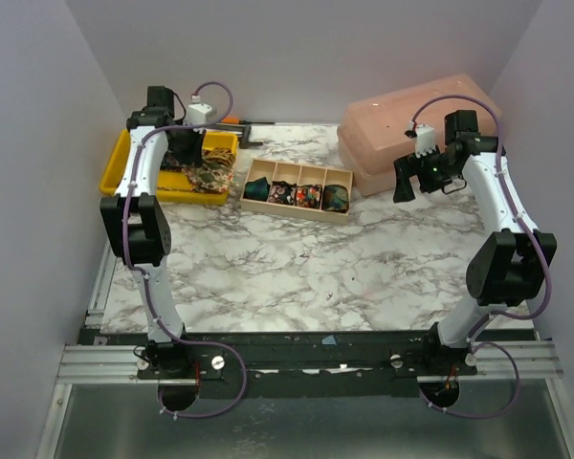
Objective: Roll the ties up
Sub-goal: Place the tie at the center of the board.
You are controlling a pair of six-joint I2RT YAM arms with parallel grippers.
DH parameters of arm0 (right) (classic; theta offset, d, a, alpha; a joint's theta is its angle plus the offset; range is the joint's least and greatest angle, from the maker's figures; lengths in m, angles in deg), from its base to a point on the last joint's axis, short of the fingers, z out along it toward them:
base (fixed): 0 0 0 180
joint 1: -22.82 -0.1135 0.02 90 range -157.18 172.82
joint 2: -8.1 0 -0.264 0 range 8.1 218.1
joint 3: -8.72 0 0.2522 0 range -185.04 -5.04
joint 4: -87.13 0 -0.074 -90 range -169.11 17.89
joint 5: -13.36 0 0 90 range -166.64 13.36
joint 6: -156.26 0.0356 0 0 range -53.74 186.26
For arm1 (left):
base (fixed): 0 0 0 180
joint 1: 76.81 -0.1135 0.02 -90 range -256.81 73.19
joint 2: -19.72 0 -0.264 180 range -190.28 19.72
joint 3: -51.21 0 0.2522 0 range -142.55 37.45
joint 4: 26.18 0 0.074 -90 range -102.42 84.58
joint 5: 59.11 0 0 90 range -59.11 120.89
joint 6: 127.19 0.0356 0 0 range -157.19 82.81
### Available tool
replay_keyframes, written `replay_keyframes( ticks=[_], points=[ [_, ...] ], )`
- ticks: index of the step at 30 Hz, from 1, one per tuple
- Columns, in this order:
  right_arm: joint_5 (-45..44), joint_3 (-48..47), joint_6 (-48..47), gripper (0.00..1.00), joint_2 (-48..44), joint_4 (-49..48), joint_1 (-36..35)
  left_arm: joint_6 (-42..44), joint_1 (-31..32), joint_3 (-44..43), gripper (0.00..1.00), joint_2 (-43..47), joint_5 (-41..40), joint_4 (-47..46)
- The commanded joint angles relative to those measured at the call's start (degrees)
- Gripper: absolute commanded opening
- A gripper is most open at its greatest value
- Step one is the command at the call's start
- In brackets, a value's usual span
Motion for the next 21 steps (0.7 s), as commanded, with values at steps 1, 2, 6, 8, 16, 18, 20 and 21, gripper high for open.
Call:
replay_keyframes(
  ticks=[1, 2, 6, 8, 16, 18, 20, 21],
  points=[
    [0.7, 1.3, -0.1, 1.00, -2.2, -0.5, -0.2, -3.1, 2.1, 6.5, 0.15, 0.4, -0.3, 3.9],
    [0.9, 1.5, 0.1, 1.00, -2.2, -0.5, -0.2, -4.3, 2.1, 7.0, 0.29, 0.1, -0.8, 2.7],
    [0.9, 1.2, 0.2, 1.00, -2.0, -0.2, -0.2, -6.6, 1.1, 5.0, 0.65, -0.6, 1.2, 2.3],
    [0.5, 1.0, -0.1, 1.00, -2.2, 0.1, -0.2, -4.0, 0.2, 6.8, 0.75, 1.7, 5.4, 1.8],
    [-0.2, 3.1, 0.1, 1.00, -4.0, -0.2, -0.2, 7.3, 2.5, 26.9, 0.76, 14.6, 1.1, -9.7],
    [-0.5, 3.7, 0.2, 1.00, -4.5, -0.2, -0.2, 5.5, 2.3, 27.2, 0.78, 13.9, 0.1, -10.4],
    [-0.8, 4.1, 0.1, 1.00, -4.9, -0.2, -0.2, 5.1, 2.3, 27.4, 0.80, 13.0, -0.7, -11.0],
    [-1.0, 4.2, 0.1, 1.00, -5.0, -0.2, -0.2, 5.1, 2.3, 27.2, 0.80, 12.4, -1.0, -11.0]
  ],
)
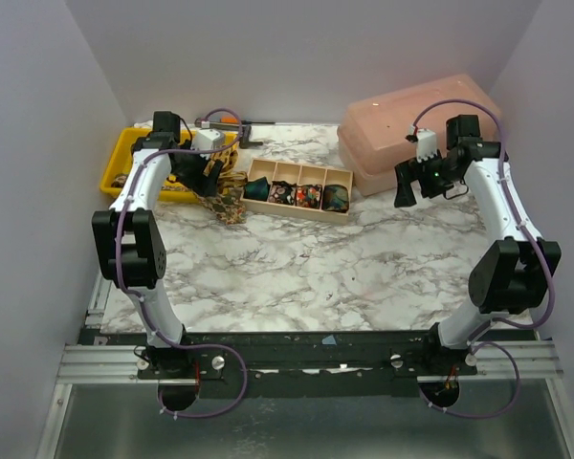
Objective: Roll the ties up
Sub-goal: Place the tie at the center of the board.
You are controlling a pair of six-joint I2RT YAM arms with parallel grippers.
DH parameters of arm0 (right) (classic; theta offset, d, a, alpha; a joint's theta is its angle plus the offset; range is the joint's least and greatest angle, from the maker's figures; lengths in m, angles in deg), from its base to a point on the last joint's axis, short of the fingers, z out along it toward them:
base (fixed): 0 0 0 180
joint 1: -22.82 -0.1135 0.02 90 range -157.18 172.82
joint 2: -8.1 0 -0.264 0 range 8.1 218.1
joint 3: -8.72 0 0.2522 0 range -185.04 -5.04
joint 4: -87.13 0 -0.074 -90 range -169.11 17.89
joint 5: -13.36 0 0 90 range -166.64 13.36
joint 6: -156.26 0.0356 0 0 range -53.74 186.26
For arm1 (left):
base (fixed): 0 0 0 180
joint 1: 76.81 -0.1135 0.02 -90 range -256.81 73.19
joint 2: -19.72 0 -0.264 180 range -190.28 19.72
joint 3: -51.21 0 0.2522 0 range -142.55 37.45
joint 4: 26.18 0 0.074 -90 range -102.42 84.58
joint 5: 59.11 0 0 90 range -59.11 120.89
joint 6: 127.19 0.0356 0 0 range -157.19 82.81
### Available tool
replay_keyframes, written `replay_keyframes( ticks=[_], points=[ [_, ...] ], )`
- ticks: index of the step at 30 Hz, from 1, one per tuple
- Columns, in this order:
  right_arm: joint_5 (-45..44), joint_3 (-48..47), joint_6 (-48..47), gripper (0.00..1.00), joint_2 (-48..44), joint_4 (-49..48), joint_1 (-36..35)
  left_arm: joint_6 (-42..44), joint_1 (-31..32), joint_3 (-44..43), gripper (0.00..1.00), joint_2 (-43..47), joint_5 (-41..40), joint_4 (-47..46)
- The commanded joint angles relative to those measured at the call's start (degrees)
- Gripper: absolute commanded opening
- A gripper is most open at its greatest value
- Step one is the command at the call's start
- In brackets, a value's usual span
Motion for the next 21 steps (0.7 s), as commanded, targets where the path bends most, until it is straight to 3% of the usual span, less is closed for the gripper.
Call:
replay_keyframes(
  ticks=[1, 4, 5, 6, 8, 9, 16, 21],
  points=[
    [-1.0, 1.0, 0.0, 1.00, -2.1, -0.2, -0.2, 0.9, -0.1, 0.4, 0.80, -2.3, -3.7, -4.4],
    [-1.1, 1.0, -0.1, 1.00, -2.0, -0.2, -0.2, 0.7, -0.1, -1.5, 0.74, -5.8, -7.0, -4.4],
    [-1.1, 0.9, -0.1, 1.00, -1.9, -0.1, -0.2, 0.7, -0.1, -2.0, 0.66, -6.4, -8.1, -4.7],
    [-1.0, 0.8, -0.1, 1.00, -1.9, -0.2, -0.2, 0.7, -0.1, -2.7, 0.55, -6.8, -8.5, -4.4],
    [-1.1, 0.4, -0.1, 1.00, -1.8, -0.1, -0.2, 0.3, -0.1, -4.2, 0.15, -6.0, -8.7, -2.6],
    [-1.1, 0.2, -0.2, 1.00, -1.9, -0.1, -0.2, -0.4, -0.2, -4.5, 0.00, -4.7, -9.1, -2.2],
    [0.9, 0.3, -0.2, 1.00, -2.1, -0.7, -0.2, -5.5, -2.5, -6.0, 0.00, 12.2, -10.2, -0.8],
    [4.6, -0.4, 1.0, 1.00, -1.9, -3.0, -0.2, -5.4, 0.7, -6.9, 0.00, 22.9, 6.2, 2.6]
  ],
)
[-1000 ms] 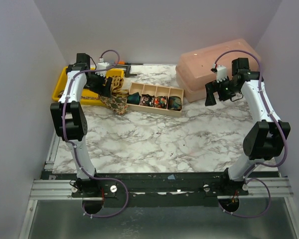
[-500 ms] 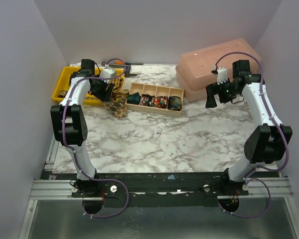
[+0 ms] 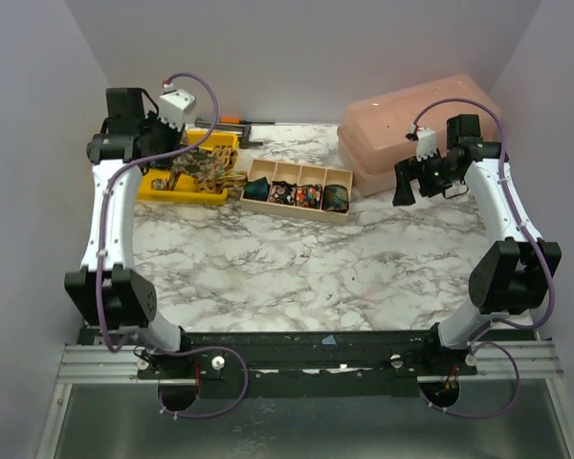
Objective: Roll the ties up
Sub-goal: Place the tie at the center of the board.
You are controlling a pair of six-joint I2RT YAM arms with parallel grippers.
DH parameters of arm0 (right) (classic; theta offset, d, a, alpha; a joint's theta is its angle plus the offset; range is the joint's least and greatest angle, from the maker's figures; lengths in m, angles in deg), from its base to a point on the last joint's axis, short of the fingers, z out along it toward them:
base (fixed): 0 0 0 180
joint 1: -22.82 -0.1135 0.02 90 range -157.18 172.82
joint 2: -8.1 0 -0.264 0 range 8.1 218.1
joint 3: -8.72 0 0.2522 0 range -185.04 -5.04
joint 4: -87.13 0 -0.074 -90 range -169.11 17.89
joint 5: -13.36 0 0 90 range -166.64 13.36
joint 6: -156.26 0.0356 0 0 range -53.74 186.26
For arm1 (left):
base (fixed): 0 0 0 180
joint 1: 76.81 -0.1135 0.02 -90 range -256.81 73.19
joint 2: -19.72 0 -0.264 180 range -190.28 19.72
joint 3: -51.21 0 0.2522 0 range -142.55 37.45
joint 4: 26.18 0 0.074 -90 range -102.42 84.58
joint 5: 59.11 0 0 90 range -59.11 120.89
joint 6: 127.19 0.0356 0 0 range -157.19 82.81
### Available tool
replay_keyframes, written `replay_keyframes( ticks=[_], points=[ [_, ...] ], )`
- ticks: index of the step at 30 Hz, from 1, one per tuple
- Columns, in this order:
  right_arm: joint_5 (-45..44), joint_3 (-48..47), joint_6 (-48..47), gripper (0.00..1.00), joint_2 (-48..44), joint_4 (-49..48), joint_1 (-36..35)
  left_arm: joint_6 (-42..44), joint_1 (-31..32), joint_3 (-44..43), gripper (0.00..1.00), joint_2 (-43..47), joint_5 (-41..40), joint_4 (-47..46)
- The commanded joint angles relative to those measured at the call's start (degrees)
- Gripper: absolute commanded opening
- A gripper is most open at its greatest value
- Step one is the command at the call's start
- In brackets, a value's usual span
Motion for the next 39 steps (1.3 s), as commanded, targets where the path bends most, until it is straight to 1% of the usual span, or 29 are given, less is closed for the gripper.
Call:
replay_keyframes(
  ticks=[1, 4, 7, 9, 12, 14, 15, 17, 19, 23, 25, 27, 30, 32, 34, 36, 38, 39],
  points=[
    [4.2, -1.4, 1.0, 1.00, -1.0, -2.4, -0.2, -1.9, 4.0, -3.4, 0.00, 11.9, 16.2, 3.0],
    [5.2, -2.8, 1.5, 1.00, -0.3, -2.5, -0.2, -4.5, 9.2, -7.2, 0.00, 15.3, 25.7, 4.4],
    [5.7, -2.9, 2.2, 1.00, -0.9, -3.1, -0.2, -10.8, 16.4, -13.1, 0.00, 17.2, 33.8, 3.6],
    [5.8, -2.3, 2.8, 1.00, -1.4, -3.8, -0.2, -16.3, 21.0, -15.1, 0.00, 18.3, 38.0, 0.0],
    [6.0, -1.6, 3.5, 1.00, -2.0, -4.2, -0.2, -23.3, 26.3, -14.6, 0.00, 20.4, 40.4, -6.4],
    [6.2, -1.4, 3.7, 1.00, -2.2, -4.1, -0.2, -31.2, 27.0, -12.5, 0.00, 21.6, 41.5, -12.6],
    [6.1, -1.2, 3.8, 1.00, -2.4, -4.1, -0.2, -33.7, 26.9, -11.7, 0.00, 22.0, 41.7, -14.7],
    [5.9, -0.8, 3.9, 1.00, -2.8, -4.2, -0.2, -34.2, 26.5, -10.1, 0.00, 22.9, 41.3, -14.4],
    [6.1, -0.4, 3.9, 1.00, -3.1, -4.2, -0.2, -34.0, 24.8, -8.2, 0.00, 24.4, 40.6, -13.9],
    [6.5, -0.1, 3.8, 1.00, -3.3, -4.0, -0.2, -38.1, 17.9, -8.1, 0.00, 26.9, 43.1, -13.7],
    [6.9, -0.3, 3.8, 1.00, -3.1, -3.8, -0.2, -37.0, 15.7, -9.6, 0.00, 27.8, 43.7, -11.7],
    [7.4, -0.7, 3.9, 1.00, -2.7, -3.4, -0.2, -33.9, 15.7, -11.1, 0.00, 28.4, 44.5, -7.8],
    [8.0, -1.8, 4.4, 1.00, -2.0, -2.1, -0.2, -32.1, 16.7, -8.8, 0.00, 29.2, 47.8, -5.7],
    [9.3, -2.8, 4.9, 1.00, -1.0, -0.4, -0.1, -27.9, 20.2, -6.5, 0.00, 28.8, 46.9, -2.5],
    [10.0, -2.6, 5.6, 1.00, -1.2, 0.0, 0.2, -23.2, 24.6, -4.3, 0.00, 27.6, 43.7, -0.4],
    [9.8, -1.9, 6.1, 1.00, -1.7, -0.1, 1.3, -21.7, 29.9, -1.4, 0.00, 25.7, 37.6, -1.8],
    [9.4, -1.5, 6.2, 1.00, -1.8, 0.6, 2.6, -21.5, 35.2, 0.6, 0.00, 22.1, 32.6, -5.2],
    [9.3, -1.1, 6.1, 1.00, -1.6, 1.2, 3.3, -20.8, 37.6, 0.5, 0.07, 19.9, 31.1, -6.8]
  ],
)
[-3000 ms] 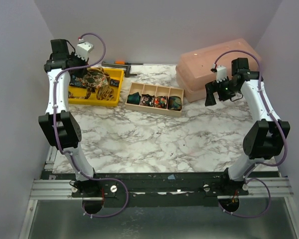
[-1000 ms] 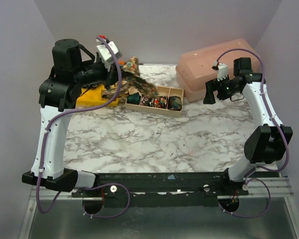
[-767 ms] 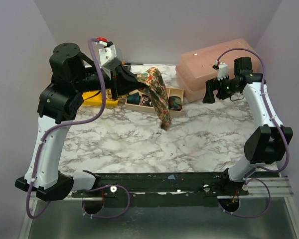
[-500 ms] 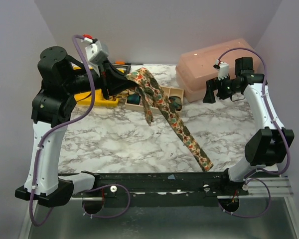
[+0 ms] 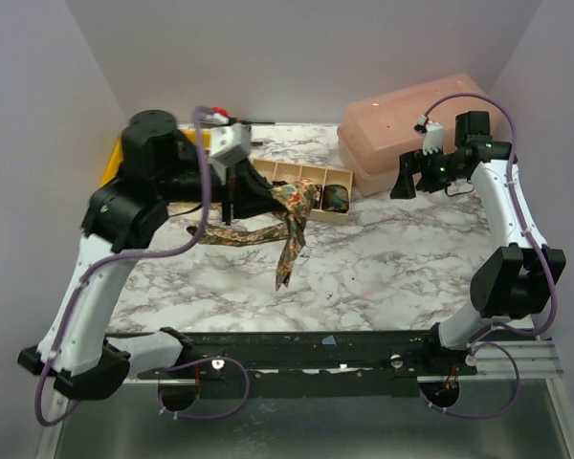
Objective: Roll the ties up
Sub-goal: Place the tie at the center of the board.
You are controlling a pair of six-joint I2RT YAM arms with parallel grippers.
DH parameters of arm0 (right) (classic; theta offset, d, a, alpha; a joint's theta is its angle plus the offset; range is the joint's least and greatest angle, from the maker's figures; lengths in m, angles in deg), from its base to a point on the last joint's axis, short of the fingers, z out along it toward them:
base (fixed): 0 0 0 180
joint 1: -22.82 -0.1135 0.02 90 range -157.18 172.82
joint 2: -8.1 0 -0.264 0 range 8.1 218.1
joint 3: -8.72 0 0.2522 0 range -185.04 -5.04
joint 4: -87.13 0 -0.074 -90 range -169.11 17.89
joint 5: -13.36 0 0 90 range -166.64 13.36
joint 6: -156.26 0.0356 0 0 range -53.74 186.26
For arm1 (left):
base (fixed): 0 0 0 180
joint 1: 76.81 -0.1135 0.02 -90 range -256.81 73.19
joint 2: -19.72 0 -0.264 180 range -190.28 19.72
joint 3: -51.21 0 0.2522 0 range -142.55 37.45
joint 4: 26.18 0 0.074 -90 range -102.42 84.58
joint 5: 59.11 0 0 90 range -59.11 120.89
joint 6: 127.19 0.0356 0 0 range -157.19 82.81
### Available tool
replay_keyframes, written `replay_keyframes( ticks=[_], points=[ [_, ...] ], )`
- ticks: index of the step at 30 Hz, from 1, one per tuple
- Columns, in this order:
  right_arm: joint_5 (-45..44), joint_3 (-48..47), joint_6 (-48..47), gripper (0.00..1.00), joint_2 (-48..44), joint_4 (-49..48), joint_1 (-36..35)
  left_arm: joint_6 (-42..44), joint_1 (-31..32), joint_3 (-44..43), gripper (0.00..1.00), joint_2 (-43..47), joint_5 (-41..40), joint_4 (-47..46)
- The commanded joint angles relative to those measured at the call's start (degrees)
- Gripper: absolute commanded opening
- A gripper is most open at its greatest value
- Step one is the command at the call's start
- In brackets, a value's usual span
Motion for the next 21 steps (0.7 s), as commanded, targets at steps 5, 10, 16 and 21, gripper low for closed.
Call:
replay_keyframes(
  ticks=[5, 10, 16, 21],
  points=[
    [-2.0, 1.5, -0.5, 1.00, 0.3, 3.6, 4.6, 11.3, 17.3, -12.5, 0.79, -24.8, -15.8, 7.4],
    [-1.5, 3.8, -3.6, 1.00, -1.5, 2.9, 4.8, 11.8, 7.7, -8.8, 0.96, -24.7, -11.6, 8.3],
    [0.3, 8.0, -12.4, 1.00, -1.6, 9.3, 4.1, 29.7, -1.0, 19.9, 0.96, -11.0, -17.0, 7.8],
    [-3.0, 17.7, -17.1, 0.97, -7.5, 7.8, -3.5, 40.6, -5.4, 40.8, 0.92, -0.6, -21.9, 6.9]
  ],
)
